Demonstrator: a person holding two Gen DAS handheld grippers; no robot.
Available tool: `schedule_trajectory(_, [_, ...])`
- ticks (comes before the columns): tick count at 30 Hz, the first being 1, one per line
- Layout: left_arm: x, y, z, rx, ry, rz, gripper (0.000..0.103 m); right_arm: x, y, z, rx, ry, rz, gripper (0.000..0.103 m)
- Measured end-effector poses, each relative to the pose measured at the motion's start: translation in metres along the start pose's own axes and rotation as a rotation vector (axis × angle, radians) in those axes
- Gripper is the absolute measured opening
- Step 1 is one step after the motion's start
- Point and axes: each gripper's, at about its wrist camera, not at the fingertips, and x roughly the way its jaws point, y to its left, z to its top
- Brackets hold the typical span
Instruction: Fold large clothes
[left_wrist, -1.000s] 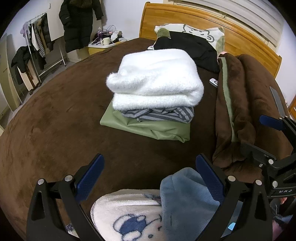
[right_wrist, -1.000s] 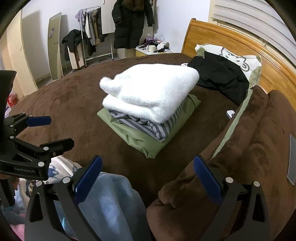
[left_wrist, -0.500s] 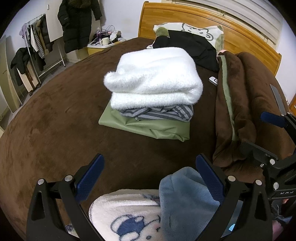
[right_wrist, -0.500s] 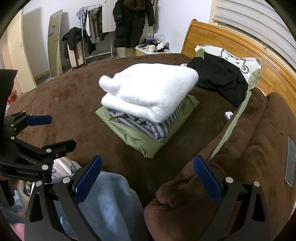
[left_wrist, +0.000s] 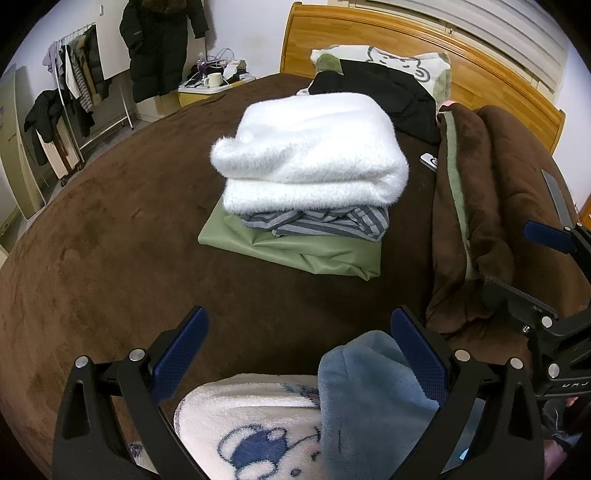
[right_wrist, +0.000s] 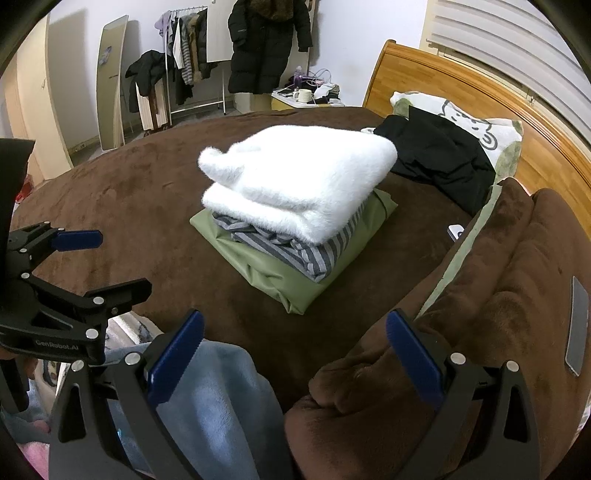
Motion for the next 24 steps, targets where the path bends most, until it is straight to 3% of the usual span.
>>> schedule_trajectory(24, [0.0022,-0.0002,0.0013,-0.007,-0.003,0.010,0.096,0.0030,-0.0009,-0.0020,-0.008,0.009,-0.003,0.097])
